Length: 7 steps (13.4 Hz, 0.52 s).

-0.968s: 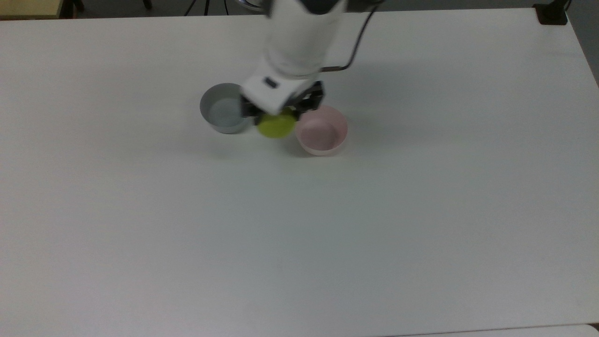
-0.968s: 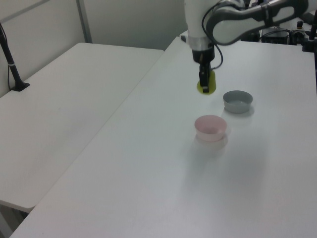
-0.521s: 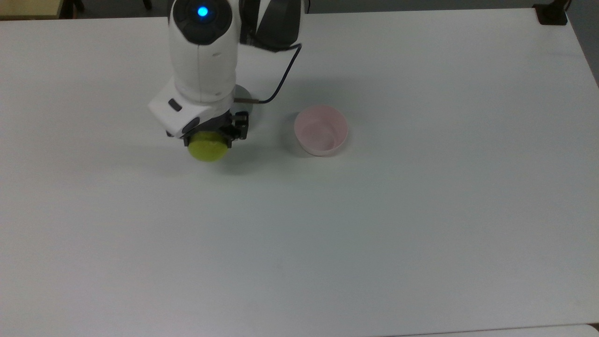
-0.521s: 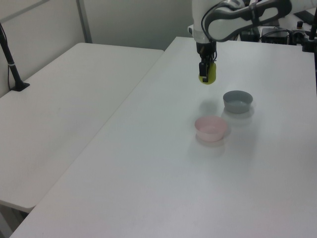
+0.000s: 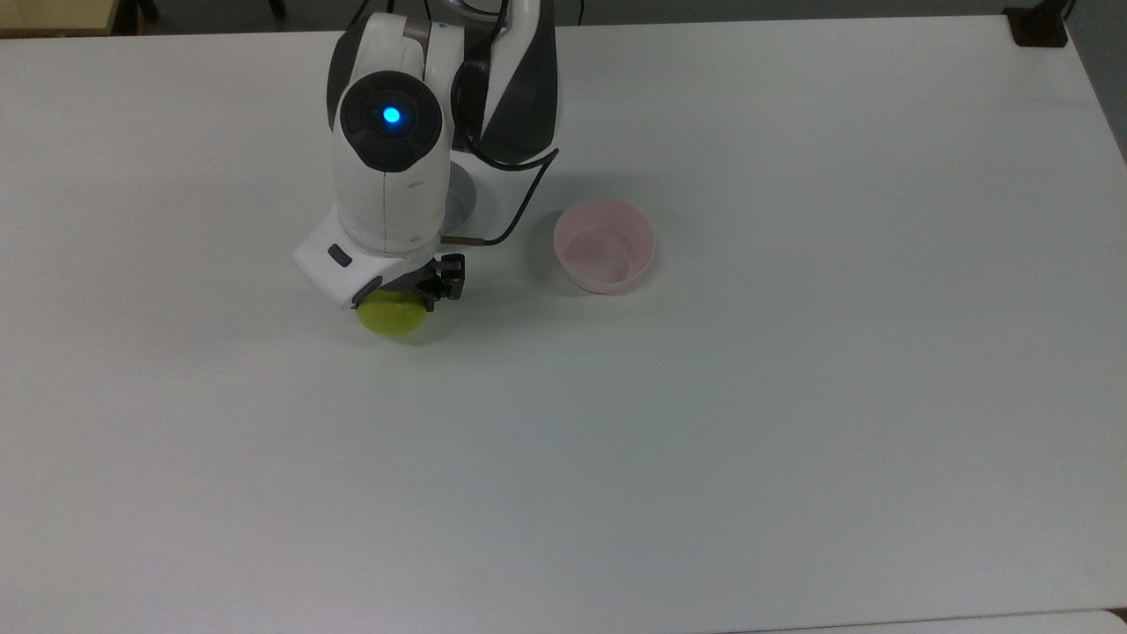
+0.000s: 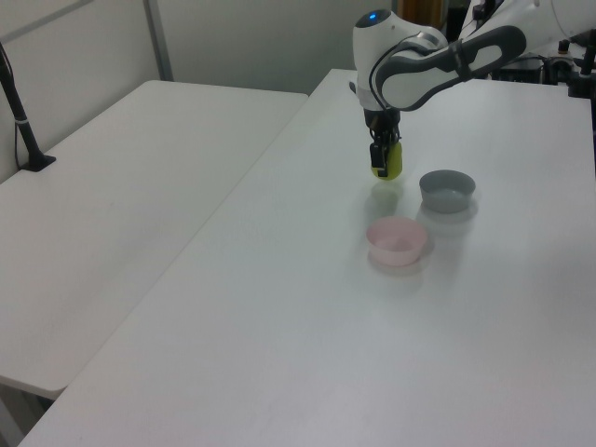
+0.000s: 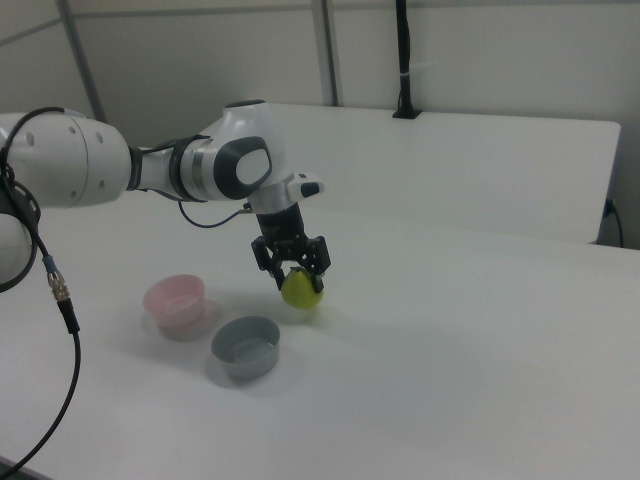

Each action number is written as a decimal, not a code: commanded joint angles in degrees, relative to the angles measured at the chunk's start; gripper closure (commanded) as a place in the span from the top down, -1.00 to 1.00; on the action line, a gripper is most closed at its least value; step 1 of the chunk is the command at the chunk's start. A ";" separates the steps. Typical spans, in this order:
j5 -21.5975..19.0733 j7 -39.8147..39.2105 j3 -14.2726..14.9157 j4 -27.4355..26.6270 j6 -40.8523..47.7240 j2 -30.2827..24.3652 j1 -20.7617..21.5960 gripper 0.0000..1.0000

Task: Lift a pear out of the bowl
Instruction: 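Lower the held pear onto the table surface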

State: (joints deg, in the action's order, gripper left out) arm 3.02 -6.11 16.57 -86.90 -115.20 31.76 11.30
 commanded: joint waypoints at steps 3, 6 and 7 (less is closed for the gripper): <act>-0.39 0.66 0.04 0.50 -1.43 0.67 0.30 1.00; -0.56 0.74 0.04 0.59 -1.00 -0.20 0.30 1.00; -0.65 0.75 0.04 0.76 -0.65 -0.99 0.30 1.00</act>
State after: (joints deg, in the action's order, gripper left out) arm 3.02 -6.02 16.48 -86.55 -115.72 32.35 11.37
